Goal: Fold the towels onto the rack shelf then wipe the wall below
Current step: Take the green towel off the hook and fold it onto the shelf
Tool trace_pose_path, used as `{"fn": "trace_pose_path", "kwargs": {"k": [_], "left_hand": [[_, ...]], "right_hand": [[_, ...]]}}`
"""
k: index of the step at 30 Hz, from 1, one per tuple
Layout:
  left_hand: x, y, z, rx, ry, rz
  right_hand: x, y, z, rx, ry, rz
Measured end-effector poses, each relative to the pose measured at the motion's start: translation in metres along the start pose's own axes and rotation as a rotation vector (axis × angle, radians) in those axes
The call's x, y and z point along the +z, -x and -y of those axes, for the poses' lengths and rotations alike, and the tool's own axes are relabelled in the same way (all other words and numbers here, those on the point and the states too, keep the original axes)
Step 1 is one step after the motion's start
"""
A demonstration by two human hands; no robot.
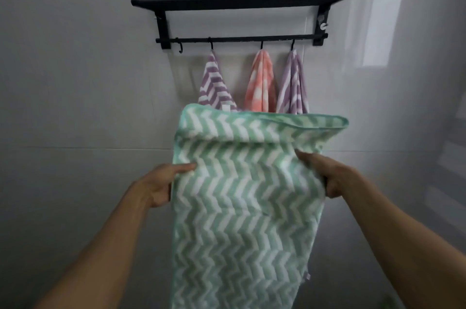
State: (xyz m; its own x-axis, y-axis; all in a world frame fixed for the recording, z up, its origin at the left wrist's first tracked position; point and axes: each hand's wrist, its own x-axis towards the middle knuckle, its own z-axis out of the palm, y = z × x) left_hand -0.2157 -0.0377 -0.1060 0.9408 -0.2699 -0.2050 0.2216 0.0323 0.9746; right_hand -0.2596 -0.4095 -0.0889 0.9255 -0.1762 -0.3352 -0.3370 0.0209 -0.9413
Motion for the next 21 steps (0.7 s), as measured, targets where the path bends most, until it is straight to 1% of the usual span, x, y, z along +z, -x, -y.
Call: {"fn": "trace_pose_path", "kwargs": {"k": [1,3,5,6,7,8,10,11,13,14,16,17,18,19,21], "left_hand": [[0.000,-0.001,0.016,-0.039,-0.012,-0.021],[-0.002,-0.008,0.027,-0.025,0.002,-0.150],[-0.005,-0.017,0.013,0.015,0.075,-0.217],[-0.004,-0.019,0.001,0.031,0.119,-0.210],[-0.003,-0.021,-0.009,0.044,0.150,-0.201],[-0.002,-0.022,-0.018,0.062,0.163,-0.205],[0.002,-0.022,-0.032,0.106,0.183,-0.238],[0.001,-0.022,-0.038,0.125,0.193,-0.251],[-0.005,-0.021,-0.049,0.182,0.234,-0.244],[-0.009,-0.019,-0.053,0.201,0.237,-0.189],[-0.013,-0.006,-0.048,0.174,0.149,0.031],[-0.012,0.000,-0.038,0.149,0.084,0.113],[-0.011,0.004,-0.026,0.132,0.034,0.135],[-0.011,0.006,-0.016,0.129,0.017,0.095],[-0.012,0.003,-0.007,0.154,0.018,-0.084]], "right_hand": [[-0.001,-0.004,-0.012,0.037,0.045,0.001],[-0.007,-0.009,-0.017,0.045,0.042,-0.008],[-0.017,-0.009,-0.005,-0.037,-0.156,0.064],[-0.021,-0.007,0.000,-0.106,-0.258,0.120],[-0.023,-0.004,0.001,-0.153,-0.274,0.176],[-0.023,-0.003,-0.006,-0.157,-0.194,0.232],[-0.017,-0.002,-0.022,-0.096,-0.001,0.304],[-0.013,-0.004,-0.027,-0.092,-0.002,0.329],[-0.008,-0.007,-0.021,-0.179,-0.129,0.281],[-0.007,-0.008,-0.012,-0.218,-0.199,0.242],[-0.011,-0.009,0.002,-0.241,-0.268,0.231],[-0.014,-0.010,0.007,-0.232,-0.260,0.236],[-0.017,-0.011,0.008,-0.220,-0.239,0.226],[-0.021,-0.012,0.008,-0.216,-0.213,0.207],[-0.029,-0.014,0.013,-0.248,-0.223,0.171]]}}
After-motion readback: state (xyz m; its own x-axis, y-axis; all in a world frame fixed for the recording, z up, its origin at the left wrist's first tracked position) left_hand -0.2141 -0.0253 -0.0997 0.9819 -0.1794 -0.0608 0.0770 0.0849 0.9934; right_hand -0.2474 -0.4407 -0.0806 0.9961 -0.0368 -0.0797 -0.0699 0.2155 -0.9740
